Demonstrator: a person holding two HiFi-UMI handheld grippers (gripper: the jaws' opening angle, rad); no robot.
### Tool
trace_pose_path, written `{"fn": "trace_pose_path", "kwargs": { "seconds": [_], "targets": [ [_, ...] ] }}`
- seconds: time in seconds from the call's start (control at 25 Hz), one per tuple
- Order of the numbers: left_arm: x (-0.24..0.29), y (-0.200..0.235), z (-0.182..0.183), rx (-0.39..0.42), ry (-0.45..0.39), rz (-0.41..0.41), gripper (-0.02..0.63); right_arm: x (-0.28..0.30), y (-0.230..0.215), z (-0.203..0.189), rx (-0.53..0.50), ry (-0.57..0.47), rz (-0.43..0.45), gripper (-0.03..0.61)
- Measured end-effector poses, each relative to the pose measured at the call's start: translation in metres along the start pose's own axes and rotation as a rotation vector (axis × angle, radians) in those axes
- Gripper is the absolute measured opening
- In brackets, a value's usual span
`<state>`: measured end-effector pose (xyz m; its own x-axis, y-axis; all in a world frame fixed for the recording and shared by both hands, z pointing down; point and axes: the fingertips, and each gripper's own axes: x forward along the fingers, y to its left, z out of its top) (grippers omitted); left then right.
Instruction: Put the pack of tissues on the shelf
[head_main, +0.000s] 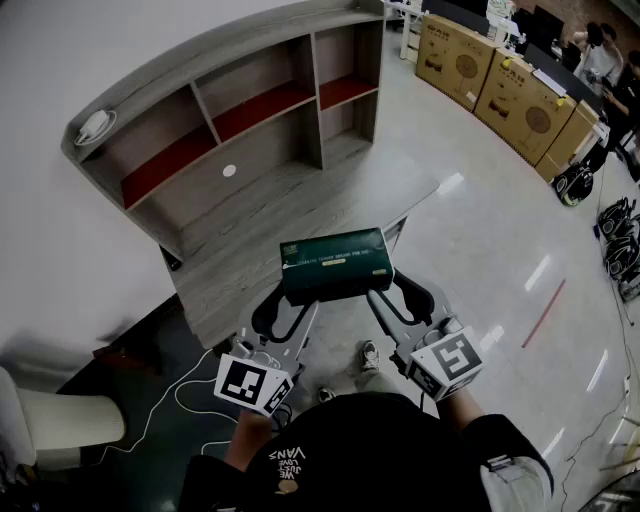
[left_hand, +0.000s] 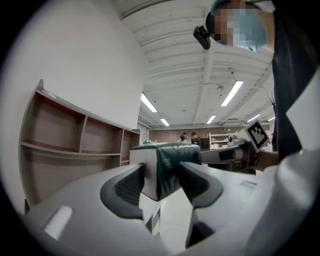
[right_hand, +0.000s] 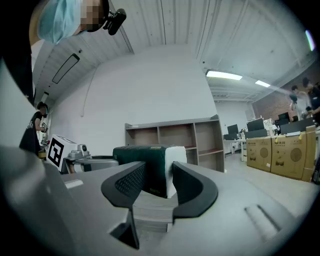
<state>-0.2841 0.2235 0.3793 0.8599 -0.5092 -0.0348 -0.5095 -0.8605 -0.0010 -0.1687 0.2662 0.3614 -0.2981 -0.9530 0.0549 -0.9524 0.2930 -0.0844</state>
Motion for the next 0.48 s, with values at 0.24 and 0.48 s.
{"fn": "trace_pose_path", "kwargs": {
  "seconds": [0.24,0.48],
  "targets": [
    [0.009,0.003,-0.014,-0.015,0.007,0.008,0.241,0.007,-0.010,-0.011,0.009,0.010,0.007,0.166],
    [0.091,0.002,-0.013,-0.004,0.006,0.014,0.241,0.025,-0.090,0.000,0.016,0.010,0.021,0.166]
  ]
}}
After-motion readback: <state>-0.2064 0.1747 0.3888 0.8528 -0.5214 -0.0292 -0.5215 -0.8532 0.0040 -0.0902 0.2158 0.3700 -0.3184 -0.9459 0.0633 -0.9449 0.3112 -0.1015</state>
